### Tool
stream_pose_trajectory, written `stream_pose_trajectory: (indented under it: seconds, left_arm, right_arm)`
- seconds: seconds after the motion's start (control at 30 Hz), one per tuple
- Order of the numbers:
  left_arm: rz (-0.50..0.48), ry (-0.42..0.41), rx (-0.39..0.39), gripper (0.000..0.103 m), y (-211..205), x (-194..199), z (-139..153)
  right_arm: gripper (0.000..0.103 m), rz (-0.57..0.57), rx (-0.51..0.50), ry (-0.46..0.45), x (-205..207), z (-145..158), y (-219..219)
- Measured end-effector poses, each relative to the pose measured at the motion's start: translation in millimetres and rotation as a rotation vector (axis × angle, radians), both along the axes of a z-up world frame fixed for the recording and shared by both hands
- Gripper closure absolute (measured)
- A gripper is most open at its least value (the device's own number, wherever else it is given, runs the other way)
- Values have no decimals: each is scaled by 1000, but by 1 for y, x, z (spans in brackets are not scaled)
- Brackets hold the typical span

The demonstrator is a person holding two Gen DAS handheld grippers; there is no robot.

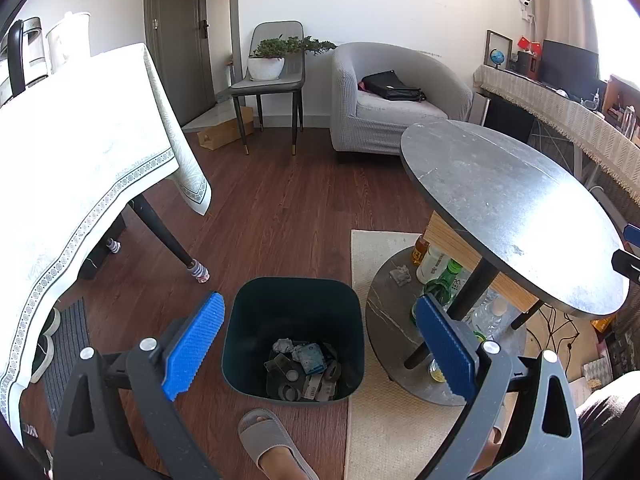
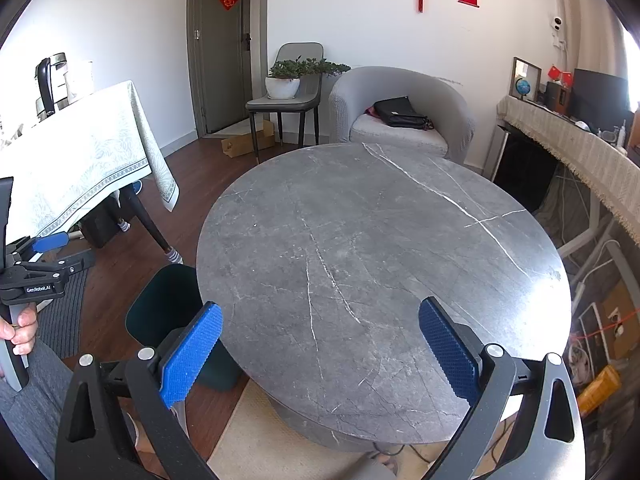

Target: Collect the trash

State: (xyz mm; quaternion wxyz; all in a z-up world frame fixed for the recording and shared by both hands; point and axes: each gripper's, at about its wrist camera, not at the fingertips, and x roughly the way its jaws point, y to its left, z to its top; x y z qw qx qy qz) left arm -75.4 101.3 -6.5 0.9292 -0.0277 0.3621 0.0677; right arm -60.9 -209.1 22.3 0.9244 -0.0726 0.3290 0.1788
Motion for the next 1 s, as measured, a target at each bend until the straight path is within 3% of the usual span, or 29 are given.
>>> stream_pose_trajectory:
  seconds: [1.0]
  left_arm:
    - [3,-3,9,5,-2,1,-1]
  right_arm:
    - [4,-2,-2,2,0,0,0]
